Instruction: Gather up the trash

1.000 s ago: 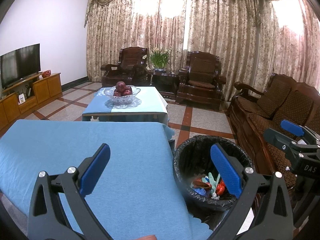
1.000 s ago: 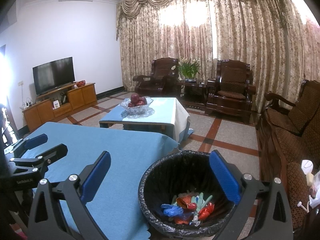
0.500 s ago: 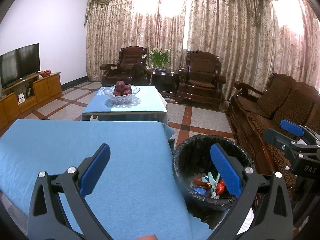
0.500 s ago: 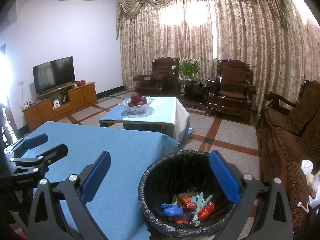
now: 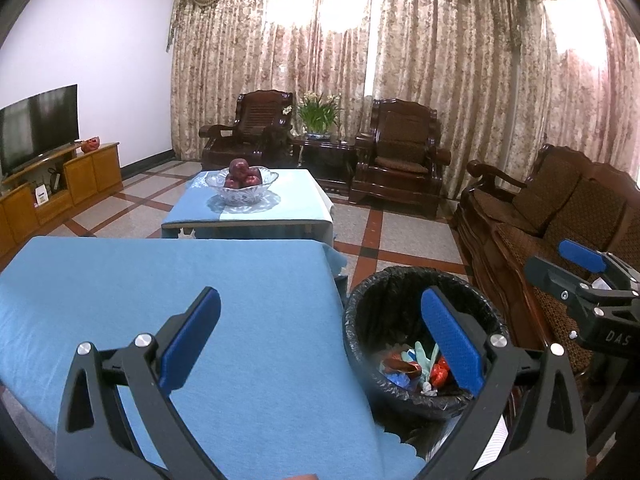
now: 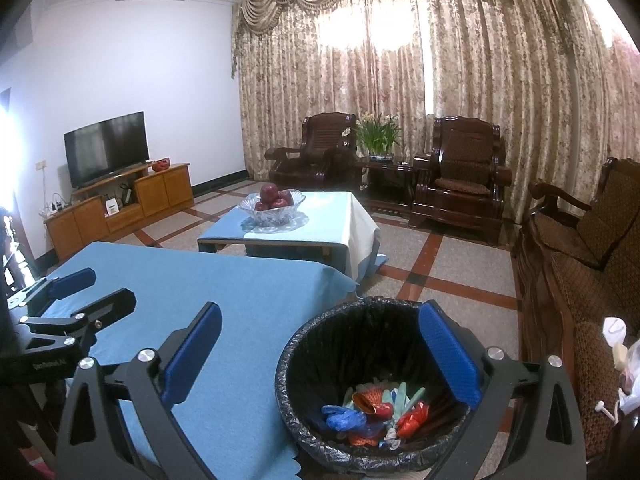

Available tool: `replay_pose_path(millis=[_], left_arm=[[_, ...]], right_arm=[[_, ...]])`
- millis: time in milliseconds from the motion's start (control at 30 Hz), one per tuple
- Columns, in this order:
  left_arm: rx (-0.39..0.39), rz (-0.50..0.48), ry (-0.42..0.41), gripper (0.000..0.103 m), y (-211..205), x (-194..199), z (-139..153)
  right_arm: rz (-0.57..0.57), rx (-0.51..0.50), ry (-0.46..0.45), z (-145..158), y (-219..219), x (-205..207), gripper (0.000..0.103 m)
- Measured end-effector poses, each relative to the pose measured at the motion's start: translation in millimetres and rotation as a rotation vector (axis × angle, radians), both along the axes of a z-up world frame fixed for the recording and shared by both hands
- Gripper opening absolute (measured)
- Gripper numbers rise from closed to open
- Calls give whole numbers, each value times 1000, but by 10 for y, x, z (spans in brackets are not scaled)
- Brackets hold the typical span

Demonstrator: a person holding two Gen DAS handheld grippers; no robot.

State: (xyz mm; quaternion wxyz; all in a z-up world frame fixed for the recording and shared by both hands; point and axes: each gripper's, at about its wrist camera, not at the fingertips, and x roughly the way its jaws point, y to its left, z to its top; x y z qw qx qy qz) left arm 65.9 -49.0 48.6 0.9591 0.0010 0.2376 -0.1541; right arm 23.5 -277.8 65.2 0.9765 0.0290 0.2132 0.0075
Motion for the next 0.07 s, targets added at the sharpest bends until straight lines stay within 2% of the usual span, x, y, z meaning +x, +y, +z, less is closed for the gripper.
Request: replay_pose_path(millis=[67], left_arm=[[-1, 2, 3, 98, -2, 7, -23]], right_arm=[[2, -1, 0, 5, 5, -3, 97]])
